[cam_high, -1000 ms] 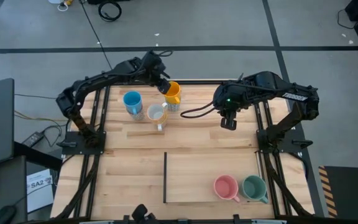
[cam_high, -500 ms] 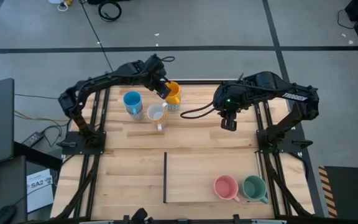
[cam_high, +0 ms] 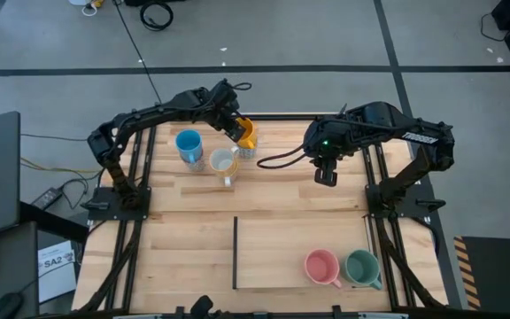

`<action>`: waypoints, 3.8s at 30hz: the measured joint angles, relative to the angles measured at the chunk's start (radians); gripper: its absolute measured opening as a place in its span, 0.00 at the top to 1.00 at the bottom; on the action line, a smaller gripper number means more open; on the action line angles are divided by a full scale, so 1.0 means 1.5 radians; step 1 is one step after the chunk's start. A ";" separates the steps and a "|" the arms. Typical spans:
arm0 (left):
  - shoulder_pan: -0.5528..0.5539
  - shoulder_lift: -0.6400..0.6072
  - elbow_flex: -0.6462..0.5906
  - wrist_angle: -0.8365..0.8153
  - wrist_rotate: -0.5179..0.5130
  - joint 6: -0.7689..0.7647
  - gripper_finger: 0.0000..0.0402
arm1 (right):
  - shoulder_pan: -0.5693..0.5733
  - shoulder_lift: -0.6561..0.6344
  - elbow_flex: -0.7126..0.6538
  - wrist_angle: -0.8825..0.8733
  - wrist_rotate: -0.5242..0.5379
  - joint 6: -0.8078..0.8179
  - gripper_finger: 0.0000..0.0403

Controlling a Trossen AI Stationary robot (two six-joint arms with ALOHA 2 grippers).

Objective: Place coffee mugs
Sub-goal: Put the yellow mug on the shelf

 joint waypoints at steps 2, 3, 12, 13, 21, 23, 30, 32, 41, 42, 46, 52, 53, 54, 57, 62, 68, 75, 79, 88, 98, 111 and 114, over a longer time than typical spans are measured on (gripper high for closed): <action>0.000 0.000 0.000 0.001 0.000 0.000 0.67 | 0.000 0.000 0.000 0.000 0.000 0.000 0.68; 0.000 -0.001 0.000 0.001 0.000 0.000 0.69 | 0.000 0.000 0.000 0.000 0.000 0.000 0.68; 0.000 -0.001 0.000 0.002 0.000 0.000 0.82 | 0.000 0.000 0.000 -0.001 0.000 0.000 0.68; 0.000 -0.001 0.000 0.002 0.000 0.000 0.83 | 0.000 0.000 0.000 -0.002 0.000 0.000 0.68; 0.000 -0.002 0.000 0.004 0.003 0.000 0.92 | 0.000 0.000 0.000 -0.004 0.000 0.001 0.68; 0.000 -0.002 0.000 0.004 0.002 0.000 0.92 | 0.000 0.000 0.000 -0.004 0.000 0.001 0.68; 0.000 -0.018 0.000 -0.004 -0.003 0.003 0.92 | 0.000 -0.034 -0.001 -0.004 0.000 -0.003 0.68; -0.001 -0.020 0.017 -0.020 -0.001 0.003 0.93 | 0.000 -0.056 -0.001 -0.004 0.001 0.001 0.68; -0.018 -0.020 0.170 -0.096 0.001 0.010 0.93 | 0.000 -0.158 -0.001 -0.004 0.013 0.064 0.68; -0.024 -0.021 0.193 -0.104 0.002 0.009 0.93 | 0.000 -0.166 -0.001 -0.004 0.022 0.068 0.68; -0.063 -0.021 0.279 -0.150 0.002 0.020 0.93 | 0.001 -0.187 -0.001 -0.004 0.053 0.064 0.68; -0.164 -0.022 0.390 -0.200 0.003 0.030 0.93 | 0.001 -0.208 -0.003 -0.001 0.086 0.032 0.68; -0.184 -0.022 0.402 -0.210 0.003 0.030 0.93 | 0.001 -0.214 -0.012 0.007 0.094 0.031 0.68; -0.206 -0.022 0.413 -0.217 0.003 0.030 0.93 | 0.001 -0.223 -0.027 0.017 0.099 0.031 0.68; -0.274 -0.022 0.422 -0.211 0.003 0.012 0.93 | 0.001 -0.255 -0.095 0.065 0.097 0.031 0.68; -0.382 -0.016 0.422 -0.220 0.002 -0.036 0.93 | 0.001 -0.315 -0.225 0.165 0.040 0.031 0.68; -0.494 0.003 0.413 -0.230 -0.032 -0.096 0.93 | 0.001 -0.360 -0.346 0.239 -0.001 0.031 0.68; -0.575 0.061 0.413 -0.221 -0.033 -0.140 0.93 | 0.001 -0.372 -0.418 0.293 -0.016 0.031 0.68; -0.598 0.102 0.413 -0.208 -0.033 -0.141 0.93 | 0.001 -0.369 -0.432 0.307 -0.017 0.031 0.68; -0.608 0.158 0.413 -0.189 -0.015 -0.176 0.93 | 0.001 -0.365 -0.438 0.320 -0.018 0.030 0.68; -0.608 0.179 0.413 -0.168 -0.015 -0.194 0.93 | 0.001 -0.365 -0.438 0.321 -0.018 0.029 0.68; -0.607 0.191 0.413 -0.152 0.008 -0.192 0.91 | 0.001 -0.365 -0.438 0.325 -0.018 0.013 0.68; -0.607 0.191 0.413 -0.151 0.007 -0.192 0.91 | 0.001 -0.365 -0.438 0.325 -0.018 0.013 0.68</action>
